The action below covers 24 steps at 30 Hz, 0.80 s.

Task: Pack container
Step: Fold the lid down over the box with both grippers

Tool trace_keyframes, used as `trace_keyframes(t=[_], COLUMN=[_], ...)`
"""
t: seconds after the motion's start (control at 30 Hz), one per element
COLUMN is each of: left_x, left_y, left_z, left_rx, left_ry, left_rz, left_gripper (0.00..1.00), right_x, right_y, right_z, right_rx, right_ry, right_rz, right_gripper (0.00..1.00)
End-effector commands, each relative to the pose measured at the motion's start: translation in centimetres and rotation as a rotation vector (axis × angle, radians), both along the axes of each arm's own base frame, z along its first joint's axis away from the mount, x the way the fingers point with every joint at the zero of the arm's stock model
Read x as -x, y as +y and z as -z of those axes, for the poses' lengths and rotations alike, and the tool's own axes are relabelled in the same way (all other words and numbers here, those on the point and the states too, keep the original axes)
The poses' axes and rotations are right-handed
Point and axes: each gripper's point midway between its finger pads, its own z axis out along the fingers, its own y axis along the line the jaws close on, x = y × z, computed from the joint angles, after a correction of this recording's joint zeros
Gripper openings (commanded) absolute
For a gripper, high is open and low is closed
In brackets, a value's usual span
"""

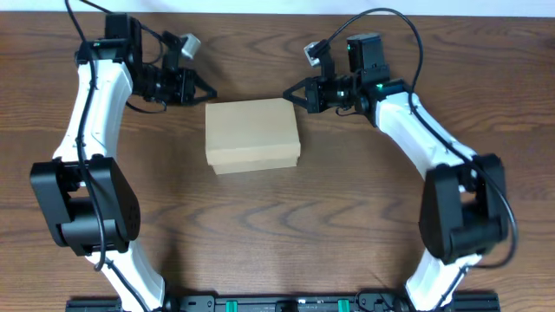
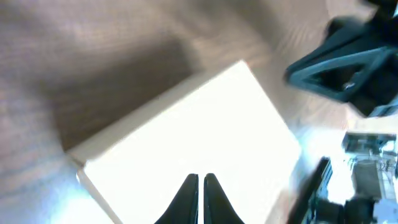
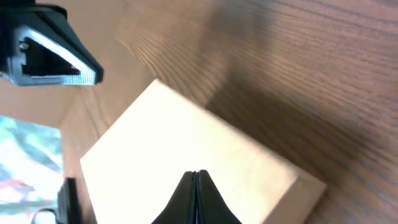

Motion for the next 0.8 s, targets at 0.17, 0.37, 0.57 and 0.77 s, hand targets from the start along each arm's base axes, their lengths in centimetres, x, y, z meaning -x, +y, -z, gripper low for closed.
trace_keyframes(t=[0.17, 0.37, 0.57, 0.77], left_x=[3.0, 5.1, 6.6, 8.1], left_y=[0.6, -1.1, -1.7, -1.7], left_z=[-2.0, 0.7, 4.4, 7.2], left_rx=[-0.167, -0.226, -0.214, -0.208], left_ry=[-0.073, -0.004, 0.065, 0.121], left_rz=[0.088, 0.164, 0.168, 0.164], left_gripper=[0.06, 0.06, 0.06, 0.06], right_x=[3.1, 6.5, 7.5, 8.7], right_y=[-1.0, -0.3, -0.6, -1.3], right_z=[-3.2, 0.5, 2.6, 5.6], right_rx=[0.239, 0.369, 0.414, 0.444], right_ry=[-0.159, -0.062, -0.034, 0.009], right_rz=[-0.017, -0.086, -0.089, -0.092], right_gripper=[0.02, 0.02, 0.01, 0.01])
